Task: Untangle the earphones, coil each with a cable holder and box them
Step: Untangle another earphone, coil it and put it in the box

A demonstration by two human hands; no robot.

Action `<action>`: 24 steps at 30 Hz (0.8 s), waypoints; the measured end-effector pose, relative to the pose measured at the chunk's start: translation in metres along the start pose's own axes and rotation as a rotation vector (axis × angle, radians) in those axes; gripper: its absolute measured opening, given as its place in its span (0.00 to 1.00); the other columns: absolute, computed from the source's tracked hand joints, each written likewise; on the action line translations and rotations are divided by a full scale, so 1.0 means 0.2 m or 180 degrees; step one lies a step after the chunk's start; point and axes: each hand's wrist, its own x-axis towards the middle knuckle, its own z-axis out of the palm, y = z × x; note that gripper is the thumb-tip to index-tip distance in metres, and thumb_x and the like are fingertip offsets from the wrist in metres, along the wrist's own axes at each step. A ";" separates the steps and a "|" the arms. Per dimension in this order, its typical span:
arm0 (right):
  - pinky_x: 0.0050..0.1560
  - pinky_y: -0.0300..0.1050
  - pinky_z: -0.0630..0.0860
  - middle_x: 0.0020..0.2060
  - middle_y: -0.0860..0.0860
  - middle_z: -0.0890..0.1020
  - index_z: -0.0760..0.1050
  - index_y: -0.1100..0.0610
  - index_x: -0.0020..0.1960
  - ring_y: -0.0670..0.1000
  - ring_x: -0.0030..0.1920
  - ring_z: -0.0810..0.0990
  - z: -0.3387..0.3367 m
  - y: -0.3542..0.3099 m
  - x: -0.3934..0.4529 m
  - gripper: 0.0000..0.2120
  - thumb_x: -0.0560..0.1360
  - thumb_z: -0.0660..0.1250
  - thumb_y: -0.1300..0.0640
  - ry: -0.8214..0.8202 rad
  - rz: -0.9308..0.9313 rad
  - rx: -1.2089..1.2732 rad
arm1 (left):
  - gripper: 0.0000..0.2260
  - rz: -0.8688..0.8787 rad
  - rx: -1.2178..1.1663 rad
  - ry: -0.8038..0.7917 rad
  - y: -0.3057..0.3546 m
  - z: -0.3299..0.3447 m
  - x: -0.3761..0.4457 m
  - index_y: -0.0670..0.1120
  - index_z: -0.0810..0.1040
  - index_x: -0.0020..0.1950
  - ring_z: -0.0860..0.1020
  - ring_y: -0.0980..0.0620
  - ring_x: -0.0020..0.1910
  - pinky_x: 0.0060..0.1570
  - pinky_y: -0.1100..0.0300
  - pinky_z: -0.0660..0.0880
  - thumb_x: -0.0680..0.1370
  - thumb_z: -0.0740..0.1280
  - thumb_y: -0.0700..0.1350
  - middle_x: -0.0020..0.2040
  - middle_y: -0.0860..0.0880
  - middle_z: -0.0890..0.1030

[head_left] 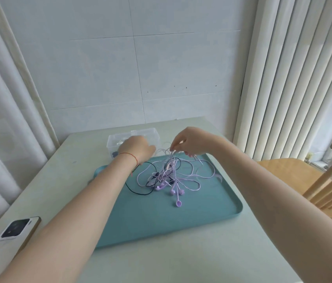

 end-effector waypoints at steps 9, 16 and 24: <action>0.33 0.39 0.70 0.40 0.51 0.82 0.80 0.56 0.50 0.48 0.32 0.74 -0.07 -0.07 0.00 0.15 0.75 0.56 0.65 0.0014 0.0063 -0.0220 | 0.08 0.0535 -0.2476 -0.0470 0.12 0.05 -0.07 0.44 0.80 0.54 0.81 0.54 0.43 0.44 0.60 0.77 0.76 0.69 0.44 0.46 0.47 0.83; 0.40 0.40 0.73 0.37 0.47 0.81 0.80 0.54 0.47 0.47 0.38 0.78 -0.12 -0.10 0.04 0.16 0.73 0.58 0.69 0.0844 -0.0228 -0.0111 | 0.05 0.0684 -0.1680 -0.0301 0.07 0.05 -0.06 0.48 0.84 0.49 0.73 0.56 0.32 0.36 0.65 0.70 0.74 0.71 0.45 0.36 0.53 0.77; 0.33 0.39 0.71 0.38 0.50 0.81 0.79 0.51 0.46 0.46 0.31 0.78 -0.17 -0.21 0.07 0.17 0.74 0.55 0.67 0.1711 -0.0407 0.1346 | 0.12 0.0746 -0.2207 0.0021 -0.01 -0.01 -0.09 0.55 0.80 0.56 0.78 0.54 0.51 0.50 0.59 0.74 0.76 0.63 0.42 0.55 0.53 0.80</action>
